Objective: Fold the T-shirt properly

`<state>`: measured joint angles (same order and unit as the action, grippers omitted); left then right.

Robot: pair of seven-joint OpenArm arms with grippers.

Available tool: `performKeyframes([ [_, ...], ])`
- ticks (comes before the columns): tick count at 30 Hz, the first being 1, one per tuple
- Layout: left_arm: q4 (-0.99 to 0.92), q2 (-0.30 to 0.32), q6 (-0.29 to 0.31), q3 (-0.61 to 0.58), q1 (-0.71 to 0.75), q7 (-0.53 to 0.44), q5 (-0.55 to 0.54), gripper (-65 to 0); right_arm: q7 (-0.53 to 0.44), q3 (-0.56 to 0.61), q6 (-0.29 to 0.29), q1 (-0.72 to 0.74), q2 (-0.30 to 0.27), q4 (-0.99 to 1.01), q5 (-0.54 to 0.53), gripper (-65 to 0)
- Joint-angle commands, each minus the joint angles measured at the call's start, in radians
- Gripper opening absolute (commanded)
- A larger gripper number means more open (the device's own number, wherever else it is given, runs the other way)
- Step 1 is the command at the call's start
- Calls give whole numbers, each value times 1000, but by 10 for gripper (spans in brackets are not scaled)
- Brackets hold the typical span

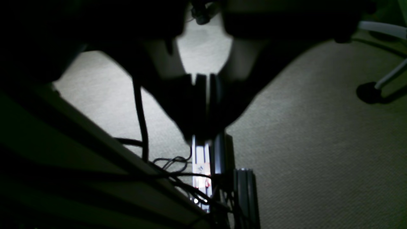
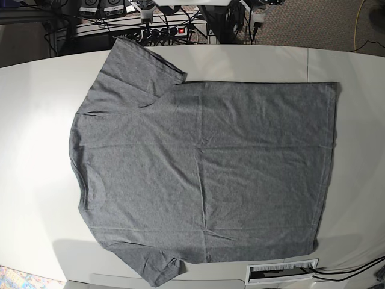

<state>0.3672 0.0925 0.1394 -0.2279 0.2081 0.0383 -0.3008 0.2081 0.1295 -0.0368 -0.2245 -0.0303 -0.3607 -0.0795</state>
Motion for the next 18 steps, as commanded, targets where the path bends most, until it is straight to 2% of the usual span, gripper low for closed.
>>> performKeyframes([
  [1, 1, 5, 14, -1, 20, 5, 10, -650, -3, 2, -2, -11, -3, -5, 2, -650],
  [18, 2, 8, 14, -1, 34, -12, 10, -650, -6, 2, -2, -11, -11, -5, 2, -650],
])
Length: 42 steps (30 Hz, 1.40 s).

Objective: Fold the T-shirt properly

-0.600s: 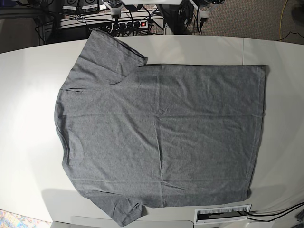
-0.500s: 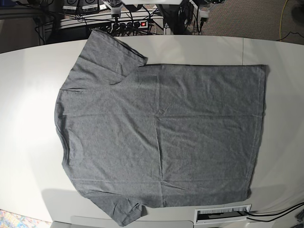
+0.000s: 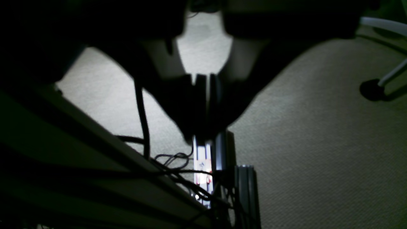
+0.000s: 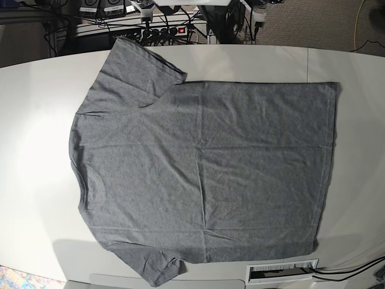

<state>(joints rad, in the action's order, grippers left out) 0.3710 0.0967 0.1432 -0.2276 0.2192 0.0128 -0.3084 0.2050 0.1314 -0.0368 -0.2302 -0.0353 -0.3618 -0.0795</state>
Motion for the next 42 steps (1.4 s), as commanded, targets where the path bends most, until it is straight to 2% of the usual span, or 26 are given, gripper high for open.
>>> performKeyframes([
  [1, -2, 4, 11, -1, 24, 14, 18, -650, -2, 0, -2, -6, -12, -4, 2, -650],
  [6, -2, 7, 11, -1, 47, 11, 19, -650, 3, 0, -1, -18, -43, -4, 11, -650],
  [11, 0, 8, 11, -1, 61, 12, 71, -650, 2, 0, 0, -52, -76, -6, 27, -650],
  [16, 42, 37, 11, -1, 110, 12, 69, -650, 2, 0, 11, -101, -109, -26, 27, -650],
  [23, 172, 107, 11, -1, 225, 11, 69, -650, 54, 0, 55, -209, -185, -202, 27, -650],
  [31, 355, 190, 10, -1, 367, -7, 70, -650, 110, 0, 56, -360, -293, -464, 27, -650],
  [39, 624, 298, 10, -1, 545, -39, 72, -650, 116, 0, 56, -549, -426, -745, 28, -650],
  [42, 737, 340, 10, -1, 614, -40, 113, -650, 120, -1, 55, -613, -472, -847, 55, -650],
])
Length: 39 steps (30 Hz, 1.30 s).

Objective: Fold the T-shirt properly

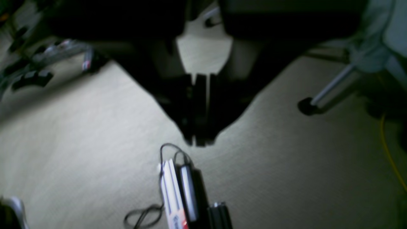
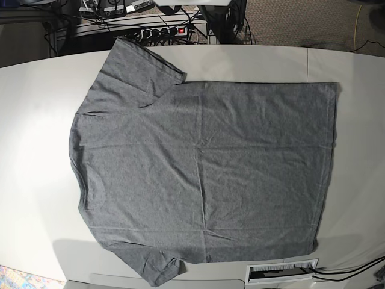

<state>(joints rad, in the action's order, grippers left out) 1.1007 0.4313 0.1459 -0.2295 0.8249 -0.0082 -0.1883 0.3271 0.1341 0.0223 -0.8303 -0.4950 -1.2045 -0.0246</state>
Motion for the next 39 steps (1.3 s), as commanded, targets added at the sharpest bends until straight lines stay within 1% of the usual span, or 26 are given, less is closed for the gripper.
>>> performKeyframes([
  [1, 45, 18, 6, 1, 29, -19, 19, -650, -2, -3, -4, -33, -25, -38, 24, -650],
  [3, 117, 39, -6, 1, 72, -19, 71, -650, -1, -7, -7, -70, -49, -106, 69, -650],
  [6, 217, 55, -81, 1, 132, -37, 147, -650, 0, -26, -22, -121, -68, -197, 83, -650],
  [8, 271, 62, -138, 1, 169, -72, 203, -650, 6, -57, -24, -151, -67, -252, 94, -650],
  [10, 320, 66, -182, 1, 200, -83, 252, -650, 10, -92, -23, -179, -68, -303, 97, -650],
  [15, 426, 82, -251, 1, 262, -82, 371, -650, 17, -201, -23, -241, -68, -412, 105, -650],
  [17, 466, 91, -292, 1, 288, -82, 425, -650, 20, -249, -23, -269, -68, -453, 105, -650],
  [22, 566, 135, -382, 1, 354, -79, 519, -650, 22, -353, -21, -336, -68, -567, 105, -650],
  [24, 603, 155, -403, 1, 380, -79, 552, -650, 23, -379, -19, -359, -68, -611, 109, -650],
  [26, 637, 171, -425, 1, 406, -77, 587, -650, 30, -392, -19, -375, -69, -649, 141, -650],
  [28, 672, 184, -454, 1, 428, -64, 631, -650, 43, -391, -19, -386, -74, -682, 184, -650],
  [31, 716, 190, -508, 3, 452, -32, 711, -650, 54, -391, -20, -395, -85, -719, 204, -650],
  [36, 779, 198, -574, 3, 458, 43, 835, -650, 82, -391, -20, -395, -84, -772, 247, -650],
  [39, 818, 198, -601, 3, 458, 78, 901, -650, 95, -391, -20, -395, -84, -800, 278, -650],
])
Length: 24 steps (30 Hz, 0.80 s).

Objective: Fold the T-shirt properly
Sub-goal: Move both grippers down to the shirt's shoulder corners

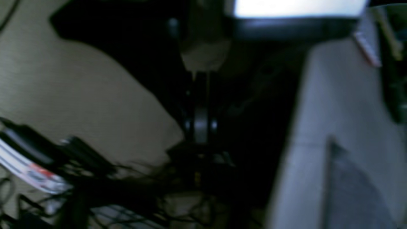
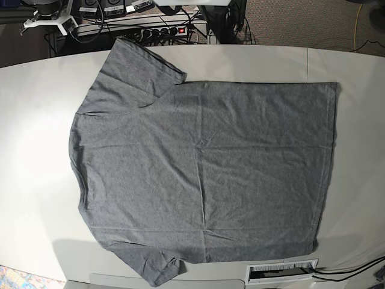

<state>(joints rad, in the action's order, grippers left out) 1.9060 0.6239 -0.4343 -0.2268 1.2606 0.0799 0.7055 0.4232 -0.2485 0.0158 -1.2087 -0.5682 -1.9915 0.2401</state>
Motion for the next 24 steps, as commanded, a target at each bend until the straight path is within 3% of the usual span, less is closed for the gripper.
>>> performKeyframes([
  [1, 26, 5, -28, 0, 22, -2, 31, -650, 2, -9, -14, -16, -11, -22, 24, -650],
  [5, 84, 12, -68, 1, 22, 39, 135, -650, 27, -9, -14, -16, -11, -68, 66, -650],
  [12, 207, 71, -68, 1, 15, 128, 233, -650, 86, -9, -14, -16, -11, -196, 105, -650],
  [21, 249, 77, -66, 1, -141, 130, 232, -650, 161, -9, -13, -16, -11, -339, 163, -650],
  [24, 247, 79, -59, 1, -224, 130, 166, -650, 171, -9, -12, -15, -11, -352, 219, -650],
])
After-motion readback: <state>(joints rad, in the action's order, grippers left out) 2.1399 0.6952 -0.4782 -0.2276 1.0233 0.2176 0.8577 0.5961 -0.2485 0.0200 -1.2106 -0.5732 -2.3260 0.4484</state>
